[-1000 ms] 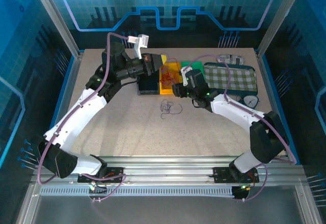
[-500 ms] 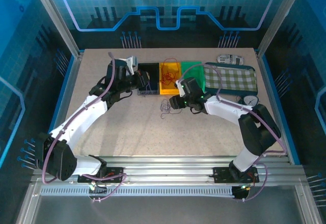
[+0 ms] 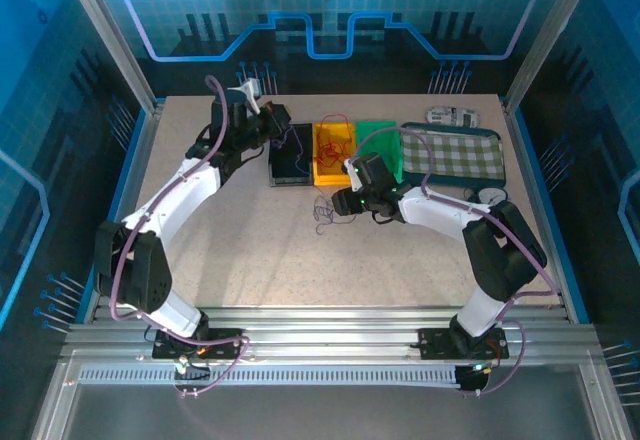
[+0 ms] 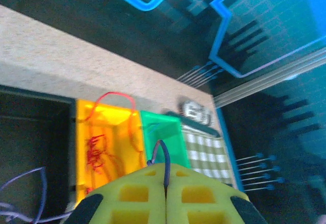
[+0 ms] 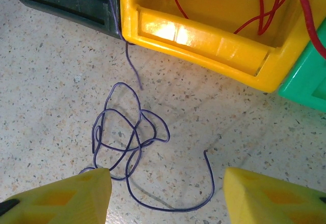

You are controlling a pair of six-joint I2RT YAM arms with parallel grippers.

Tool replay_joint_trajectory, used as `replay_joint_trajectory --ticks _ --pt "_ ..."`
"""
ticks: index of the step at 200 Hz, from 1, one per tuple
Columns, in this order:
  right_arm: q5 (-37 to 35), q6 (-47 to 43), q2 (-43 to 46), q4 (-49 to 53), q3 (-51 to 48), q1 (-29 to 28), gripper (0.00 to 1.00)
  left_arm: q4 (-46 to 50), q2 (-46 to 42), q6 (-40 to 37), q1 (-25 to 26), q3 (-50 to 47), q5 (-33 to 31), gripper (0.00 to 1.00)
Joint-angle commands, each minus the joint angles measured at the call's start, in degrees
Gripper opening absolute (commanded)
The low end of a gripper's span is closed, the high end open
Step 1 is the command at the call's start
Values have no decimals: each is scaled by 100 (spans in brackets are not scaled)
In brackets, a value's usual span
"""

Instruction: Untangle the cables

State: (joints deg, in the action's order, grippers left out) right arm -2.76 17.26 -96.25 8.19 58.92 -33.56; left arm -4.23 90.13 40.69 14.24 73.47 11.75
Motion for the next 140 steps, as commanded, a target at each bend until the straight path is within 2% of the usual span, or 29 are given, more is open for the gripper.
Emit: replay_joint_trajectory --ticks 1,26,104,140 --pt "-110 144 150 104 -89 16 60 -1219 40 548 -202 256 725 0" --pt "-195 117 168 119 -148 16 60 -1838 -27 930 -355 291 983 0" --pt "-286 78 141 205 -135 27 60 -1423 -492 567 -387 539 961 0" --pt "-303 91 158 201 -152 33 60 -1758 -555 830 -387 465 1116 0"
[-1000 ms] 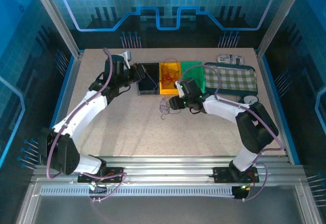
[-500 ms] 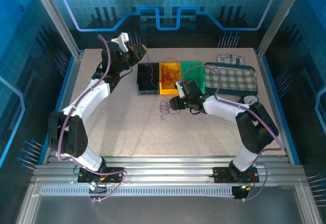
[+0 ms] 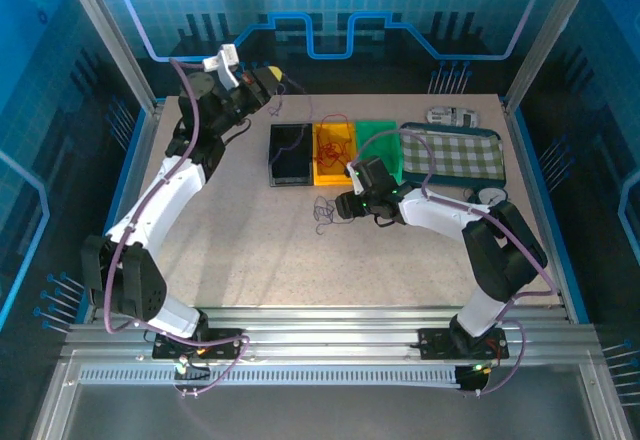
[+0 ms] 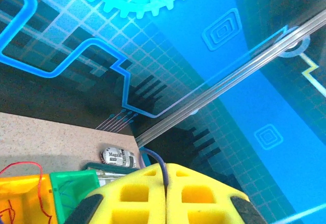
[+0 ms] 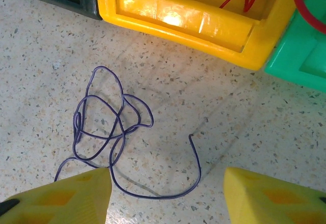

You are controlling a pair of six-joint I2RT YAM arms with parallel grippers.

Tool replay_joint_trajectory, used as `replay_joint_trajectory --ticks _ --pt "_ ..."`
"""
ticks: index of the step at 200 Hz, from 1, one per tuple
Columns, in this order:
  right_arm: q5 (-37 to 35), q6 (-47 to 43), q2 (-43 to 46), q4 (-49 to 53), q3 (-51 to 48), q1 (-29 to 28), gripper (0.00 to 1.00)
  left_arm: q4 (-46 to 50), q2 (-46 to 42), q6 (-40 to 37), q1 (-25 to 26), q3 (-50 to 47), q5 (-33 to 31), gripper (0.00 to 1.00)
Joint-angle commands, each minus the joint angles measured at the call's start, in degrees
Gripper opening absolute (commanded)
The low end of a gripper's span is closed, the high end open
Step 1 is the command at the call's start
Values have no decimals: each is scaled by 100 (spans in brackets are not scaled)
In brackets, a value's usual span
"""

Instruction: Untangle the cables

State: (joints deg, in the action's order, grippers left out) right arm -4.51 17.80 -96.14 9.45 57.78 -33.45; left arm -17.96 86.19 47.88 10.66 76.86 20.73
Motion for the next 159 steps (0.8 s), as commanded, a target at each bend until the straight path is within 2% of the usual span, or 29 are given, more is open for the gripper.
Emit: replay_joint_trajectory --ticks 1,80,159 --pt "-124 38 147 74 -39 18 60 -385 -159 118 -28 123 215 0" --pt "-138 39 176 109 -47 23 60 18 11 -157 -28 270 -40 0" --pt "-190 83 183 127 -47 36 60 -73 385 -102 -28 244 -201 0"
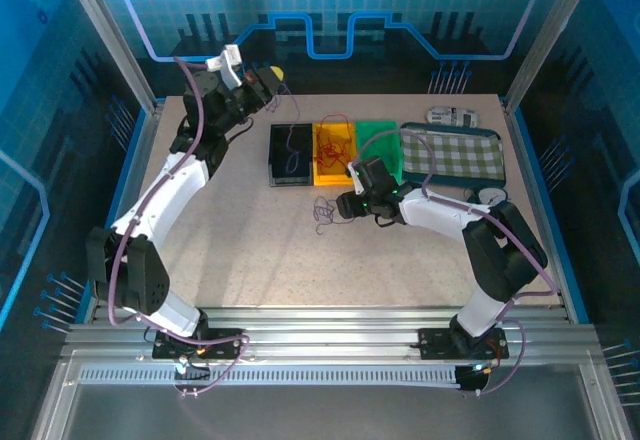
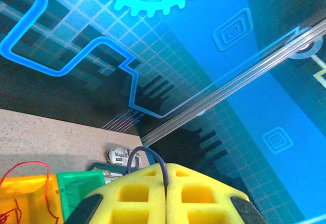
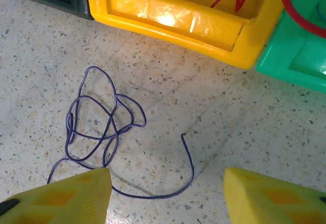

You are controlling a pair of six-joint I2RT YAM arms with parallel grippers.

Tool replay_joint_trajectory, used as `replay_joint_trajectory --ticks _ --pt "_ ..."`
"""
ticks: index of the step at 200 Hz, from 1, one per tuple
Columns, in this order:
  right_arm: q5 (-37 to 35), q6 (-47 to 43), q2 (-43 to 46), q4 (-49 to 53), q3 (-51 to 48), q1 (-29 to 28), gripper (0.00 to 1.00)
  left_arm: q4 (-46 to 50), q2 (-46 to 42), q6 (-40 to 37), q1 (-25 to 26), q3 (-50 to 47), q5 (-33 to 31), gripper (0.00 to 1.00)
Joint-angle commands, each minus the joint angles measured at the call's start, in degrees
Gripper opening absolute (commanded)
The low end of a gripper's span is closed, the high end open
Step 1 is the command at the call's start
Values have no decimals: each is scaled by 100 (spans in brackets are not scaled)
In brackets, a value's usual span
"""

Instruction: Untangle the cables

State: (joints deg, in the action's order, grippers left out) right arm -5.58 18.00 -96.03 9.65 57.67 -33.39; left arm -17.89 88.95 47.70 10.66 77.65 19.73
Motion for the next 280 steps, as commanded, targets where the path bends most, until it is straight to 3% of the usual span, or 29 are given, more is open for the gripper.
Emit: replay_joint_trajectory --ticks 1,145,280 --pt "-83 63 172 103 -37 32 60 -81 112 -85 -28 164 -101 0" --pt "-138 47 277 221 -75 122 60 21 736 -325 -20 -488 -421 0" --pt "-68 139 252 169 -107 132 60 -336 -226 -164 -192 -624 -931 0"
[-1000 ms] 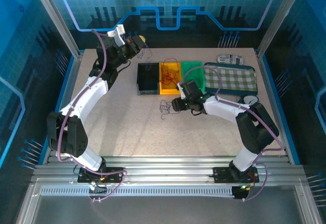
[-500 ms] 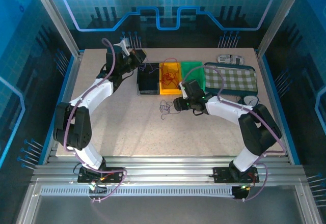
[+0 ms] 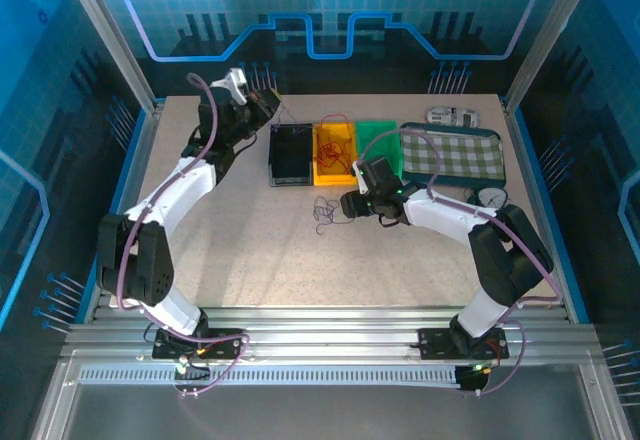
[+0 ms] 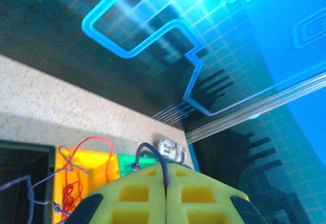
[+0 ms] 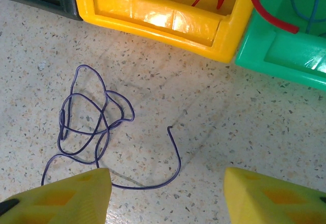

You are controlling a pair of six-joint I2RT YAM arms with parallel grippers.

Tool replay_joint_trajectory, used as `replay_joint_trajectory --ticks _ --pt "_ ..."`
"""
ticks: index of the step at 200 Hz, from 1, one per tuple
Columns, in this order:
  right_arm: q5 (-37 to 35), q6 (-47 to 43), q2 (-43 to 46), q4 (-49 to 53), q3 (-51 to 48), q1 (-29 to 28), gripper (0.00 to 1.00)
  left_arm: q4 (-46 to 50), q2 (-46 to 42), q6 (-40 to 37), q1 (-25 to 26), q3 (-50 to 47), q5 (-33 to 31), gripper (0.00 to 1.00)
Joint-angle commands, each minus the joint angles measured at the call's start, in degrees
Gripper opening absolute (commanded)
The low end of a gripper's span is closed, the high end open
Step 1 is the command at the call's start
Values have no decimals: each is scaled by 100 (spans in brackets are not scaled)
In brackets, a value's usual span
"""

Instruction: Untangle the cables

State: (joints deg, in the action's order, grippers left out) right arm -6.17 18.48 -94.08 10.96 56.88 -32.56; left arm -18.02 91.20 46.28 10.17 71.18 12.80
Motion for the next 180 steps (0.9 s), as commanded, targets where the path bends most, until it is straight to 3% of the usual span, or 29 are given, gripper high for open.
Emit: replay_joint_trajectory --ticks 1,98,180 --pt "-8 93 61 33 -32 53 60 -319 -461 -27 -150 30 -240 0" --pt "46 92 47 7 -37 31 60 -298 -612 40 -182 -137 -102 0" --pt "29 93 51 33 -46 30 60 -415 -155 90 -182 -109 -86 0"
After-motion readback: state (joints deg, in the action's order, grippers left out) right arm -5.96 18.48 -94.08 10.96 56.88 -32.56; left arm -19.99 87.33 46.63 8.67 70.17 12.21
